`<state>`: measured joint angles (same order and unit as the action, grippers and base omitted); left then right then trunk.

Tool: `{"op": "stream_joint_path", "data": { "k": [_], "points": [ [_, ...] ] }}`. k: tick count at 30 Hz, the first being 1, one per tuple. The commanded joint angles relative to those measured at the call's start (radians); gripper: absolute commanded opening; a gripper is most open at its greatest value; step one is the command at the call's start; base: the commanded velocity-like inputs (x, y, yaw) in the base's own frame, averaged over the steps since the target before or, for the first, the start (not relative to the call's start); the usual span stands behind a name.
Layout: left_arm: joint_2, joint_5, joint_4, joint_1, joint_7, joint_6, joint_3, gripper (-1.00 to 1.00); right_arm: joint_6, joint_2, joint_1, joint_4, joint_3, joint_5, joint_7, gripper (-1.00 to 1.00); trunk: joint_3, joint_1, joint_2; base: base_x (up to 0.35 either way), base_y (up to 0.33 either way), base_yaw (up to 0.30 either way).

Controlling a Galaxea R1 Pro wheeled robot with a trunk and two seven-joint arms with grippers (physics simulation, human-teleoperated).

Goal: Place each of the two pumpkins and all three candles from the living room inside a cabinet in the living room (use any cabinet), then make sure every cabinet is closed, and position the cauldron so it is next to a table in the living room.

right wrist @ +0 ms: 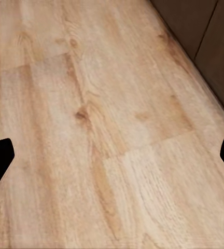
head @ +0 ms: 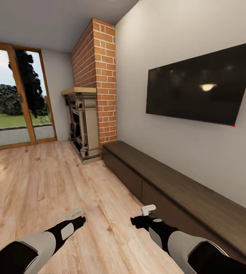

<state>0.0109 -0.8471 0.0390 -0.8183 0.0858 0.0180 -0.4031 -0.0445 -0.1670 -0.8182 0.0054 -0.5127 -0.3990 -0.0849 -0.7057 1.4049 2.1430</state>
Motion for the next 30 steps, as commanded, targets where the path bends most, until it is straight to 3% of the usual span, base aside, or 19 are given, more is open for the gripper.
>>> {"op": "stream_joint_path", "data": {
  "k": [1, 23, 30],
  "points": [
    [-0.001, -0.006, 0.001, -0.001, 0.002, 0.002, -0.008, 1.0, -0.005, 0.0, -0.001, 0.002, -0.007, -0.011, -0.004, 1.0, 0.003, -0.004, -0.007, 0.0, 0.0, 0.245],
    [0.0, -0.007, 0.001, -0.001, 0.002, 0.002, -0.008, 1.0, -0.005, 0.0, -0.001, 0.004, -0.009, -0.011, -0.004, 1.0, 0.095, -0.088, -0.161, 0.0, 0.0, 0.232],
    [0.001, -0.007, 0.002, -0.001, 0.002, 0.002, -0.008, 1.0, -0.004, 0.0, -0.001, 0.005, -0.026, -0.01, -0.004, 1.0, 0.124, -0.115, -0.21, 0.0, 0.0, 0.218]
  ]
}}
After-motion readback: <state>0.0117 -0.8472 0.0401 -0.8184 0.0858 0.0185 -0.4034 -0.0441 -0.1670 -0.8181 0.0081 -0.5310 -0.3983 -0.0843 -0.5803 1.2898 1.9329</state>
